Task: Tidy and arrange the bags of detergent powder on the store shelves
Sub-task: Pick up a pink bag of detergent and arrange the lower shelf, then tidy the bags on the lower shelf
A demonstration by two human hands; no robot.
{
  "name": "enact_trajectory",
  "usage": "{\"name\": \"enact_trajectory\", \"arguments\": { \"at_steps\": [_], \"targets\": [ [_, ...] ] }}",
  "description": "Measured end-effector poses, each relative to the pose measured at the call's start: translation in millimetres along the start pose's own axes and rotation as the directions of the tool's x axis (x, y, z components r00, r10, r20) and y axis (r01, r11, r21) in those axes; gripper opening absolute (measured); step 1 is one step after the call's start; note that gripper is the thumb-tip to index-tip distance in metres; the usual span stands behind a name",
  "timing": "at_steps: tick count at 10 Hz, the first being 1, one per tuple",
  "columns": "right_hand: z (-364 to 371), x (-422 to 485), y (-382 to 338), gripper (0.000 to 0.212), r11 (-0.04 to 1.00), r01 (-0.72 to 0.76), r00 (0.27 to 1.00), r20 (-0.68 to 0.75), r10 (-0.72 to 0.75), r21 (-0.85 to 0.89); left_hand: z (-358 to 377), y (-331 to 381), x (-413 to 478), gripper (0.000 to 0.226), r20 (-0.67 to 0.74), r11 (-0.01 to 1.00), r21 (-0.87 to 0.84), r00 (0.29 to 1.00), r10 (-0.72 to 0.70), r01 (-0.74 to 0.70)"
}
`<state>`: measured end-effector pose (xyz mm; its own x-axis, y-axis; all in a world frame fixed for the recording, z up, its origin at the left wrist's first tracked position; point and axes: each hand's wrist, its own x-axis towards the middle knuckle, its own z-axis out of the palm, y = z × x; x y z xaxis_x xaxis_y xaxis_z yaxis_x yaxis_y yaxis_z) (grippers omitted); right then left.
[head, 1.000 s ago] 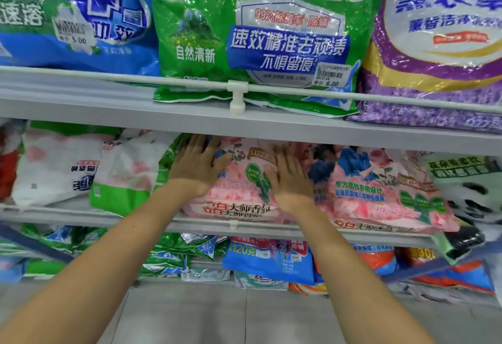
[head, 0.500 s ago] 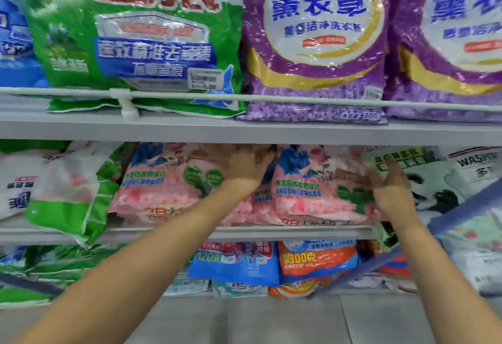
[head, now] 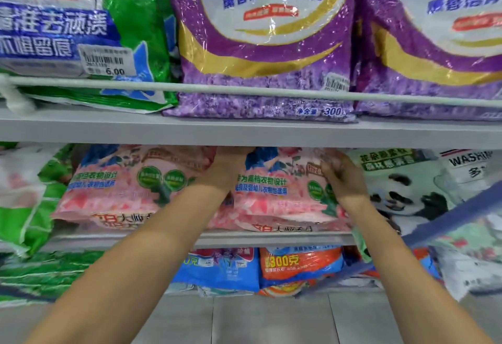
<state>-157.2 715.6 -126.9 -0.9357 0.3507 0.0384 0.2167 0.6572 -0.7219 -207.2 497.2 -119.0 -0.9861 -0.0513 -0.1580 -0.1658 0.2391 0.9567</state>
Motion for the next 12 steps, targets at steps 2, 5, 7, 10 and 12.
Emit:
{"name": "enact_trajectory", "arguments": {
  "at_steps": [2, 5, 7, 10, 12],
  "targets": [
    [25, -8, -23, 0.039, 0.954, 0.101, 0.995, 0.02, -0.1, -0.281, -42, -3, 0, 0.026, -0.122, 0.939, 0.306, 0.971, 0.205, -0.159],
    [27, -11, -6, 0.047, 0.941, 0.043, 0.999, 0.027, -0.036, -0.335, -8, -9, -26, 0.086, 0.185, 0.344, 0.858, 0.855, 0.485, -0.381],
    [28, -2, 8, 0.048, 0.829, 0.177, 0.973, 0.22, -0.066, -0.53, -12, -12, -15, 0.078, 0.267, 0.445, 0.796, 0.898, 0.351, -0.41],
    [35, -33, -16, 0.04, 0.876, 0.134, 0.958, -0.167, -0.234, -0.463, -107, -16, -79, 0.03, 0.261, 0.506, 0.73, 0.872, 0.414, -0.459],
    [83, -123, -110, 0.039, 0.847, 0.517, 0.832, -0.161, -0.531, -0.122, -202, -28, -123, 0.025, -0.099, 0.636, 0.713, 0.855, 0.509, -0.296]
  ]
}}
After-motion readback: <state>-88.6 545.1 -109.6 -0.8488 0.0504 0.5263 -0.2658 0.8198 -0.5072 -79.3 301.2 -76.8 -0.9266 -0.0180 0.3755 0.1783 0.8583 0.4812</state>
